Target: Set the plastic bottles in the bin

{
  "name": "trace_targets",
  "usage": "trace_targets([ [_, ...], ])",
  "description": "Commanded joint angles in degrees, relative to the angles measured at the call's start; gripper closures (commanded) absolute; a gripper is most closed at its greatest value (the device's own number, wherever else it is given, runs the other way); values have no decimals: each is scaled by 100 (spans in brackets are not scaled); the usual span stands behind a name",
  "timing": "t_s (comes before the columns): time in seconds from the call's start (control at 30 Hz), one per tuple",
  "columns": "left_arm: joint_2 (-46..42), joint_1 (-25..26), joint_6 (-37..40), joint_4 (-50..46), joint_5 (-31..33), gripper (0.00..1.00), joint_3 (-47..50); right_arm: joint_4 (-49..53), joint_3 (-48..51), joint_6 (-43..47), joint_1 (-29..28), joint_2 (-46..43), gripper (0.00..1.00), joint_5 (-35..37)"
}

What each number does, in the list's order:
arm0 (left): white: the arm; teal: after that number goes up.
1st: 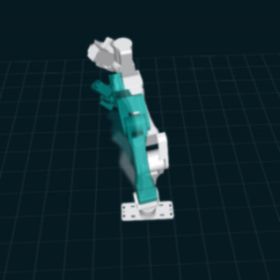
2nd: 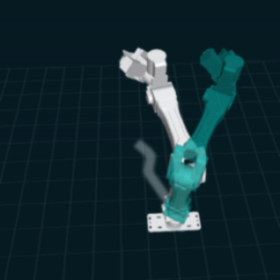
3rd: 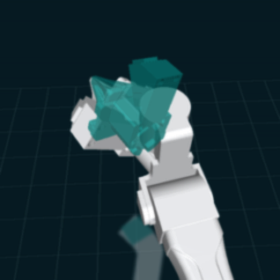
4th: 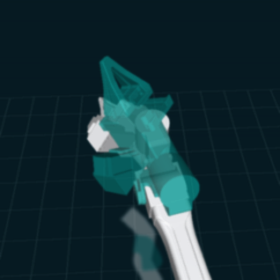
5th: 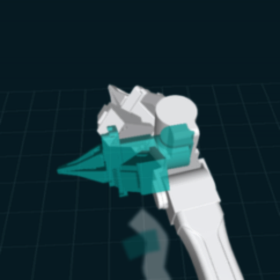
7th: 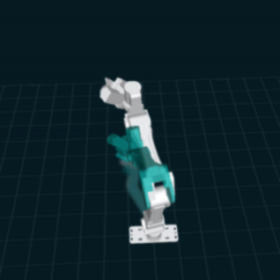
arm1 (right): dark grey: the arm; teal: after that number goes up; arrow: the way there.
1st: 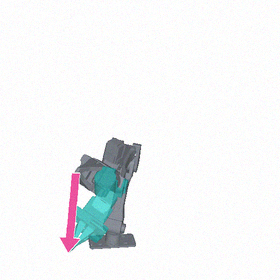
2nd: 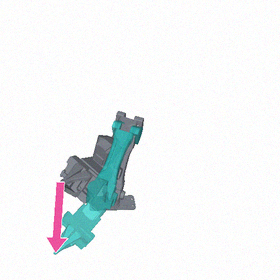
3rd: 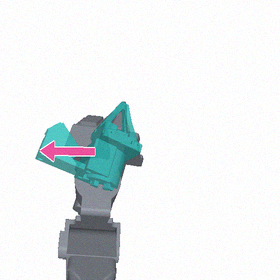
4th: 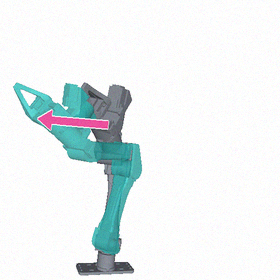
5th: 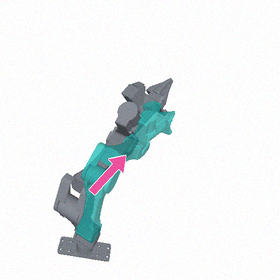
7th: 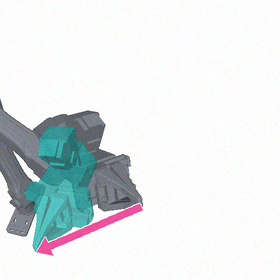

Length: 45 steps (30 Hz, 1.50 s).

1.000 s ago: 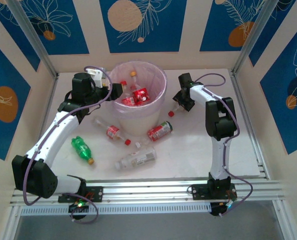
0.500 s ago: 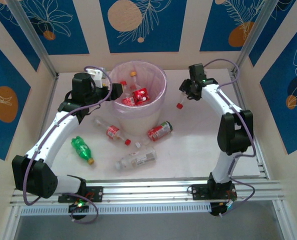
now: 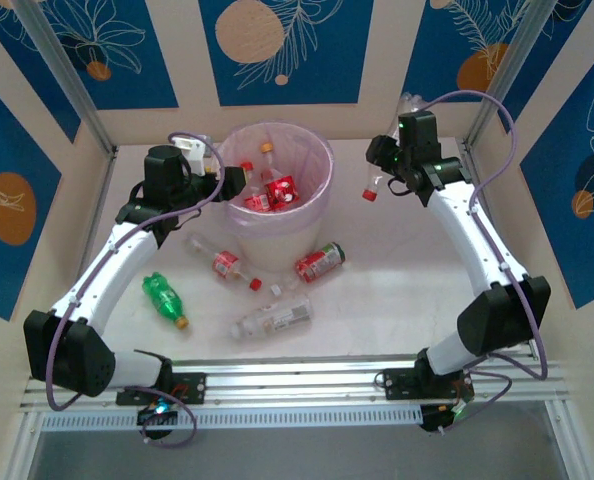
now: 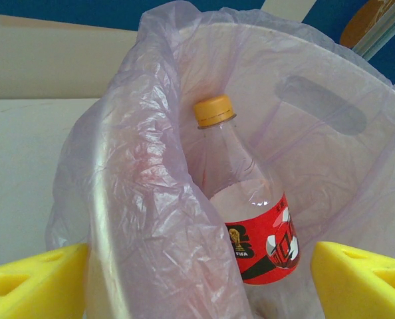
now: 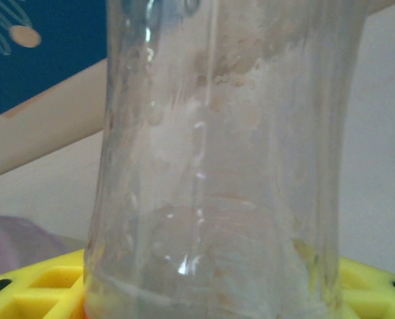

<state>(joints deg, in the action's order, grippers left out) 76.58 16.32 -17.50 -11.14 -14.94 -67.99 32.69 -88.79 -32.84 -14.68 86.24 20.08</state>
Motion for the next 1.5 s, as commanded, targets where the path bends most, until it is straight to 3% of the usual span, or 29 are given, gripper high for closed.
trace_targets([
  [0.0,250,218,411,-987,54,16,257,53,-325,199,-209,-313,44,21],
  [0.37,225,241,418,-987,70,16,248,-435,-907,312,-1501,-465,46,-85],
  [0.77,197,267,449,-1004,80,16,246,-543,-2243,494,-2690,1062,46,-344],
  [1.0,156,267,456,-1004,102,16,242,-254,-2884,880,-2843,1993,46,-608],
  [1.47,182,271,463,-1000,105,16,236,-255,-1946,1096,-2829,2060,45,-1006],
])
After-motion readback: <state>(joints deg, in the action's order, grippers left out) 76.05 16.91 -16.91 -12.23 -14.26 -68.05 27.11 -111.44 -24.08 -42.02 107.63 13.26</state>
